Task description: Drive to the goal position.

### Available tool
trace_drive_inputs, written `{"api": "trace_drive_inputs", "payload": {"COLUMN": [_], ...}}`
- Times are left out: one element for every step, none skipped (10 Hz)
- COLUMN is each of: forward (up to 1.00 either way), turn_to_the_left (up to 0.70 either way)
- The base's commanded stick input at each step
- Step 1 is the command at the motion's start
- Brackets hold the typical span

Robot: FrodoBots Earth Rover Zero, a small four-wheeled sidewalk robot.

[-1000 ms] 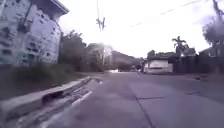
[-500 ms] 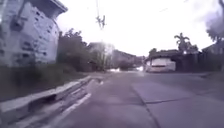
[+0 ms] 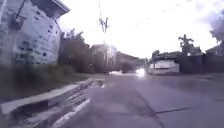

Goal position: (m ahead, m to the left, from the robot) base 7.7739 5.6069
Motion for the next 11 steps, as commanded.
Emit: {"api": "trace_drive_inputs", "payload": {"forward": [0.70, 0.70, 0.70, 0.70, 0.70, 0.70, 0.70, 0.70, 0.70, 0.70, 0.70], "turn_to_the_left": [-0.18, -0.35, -0.35, 0.00, 0.00, 0.00, 0.00, 0.00, 0.00, 0.00, 0.00]}}
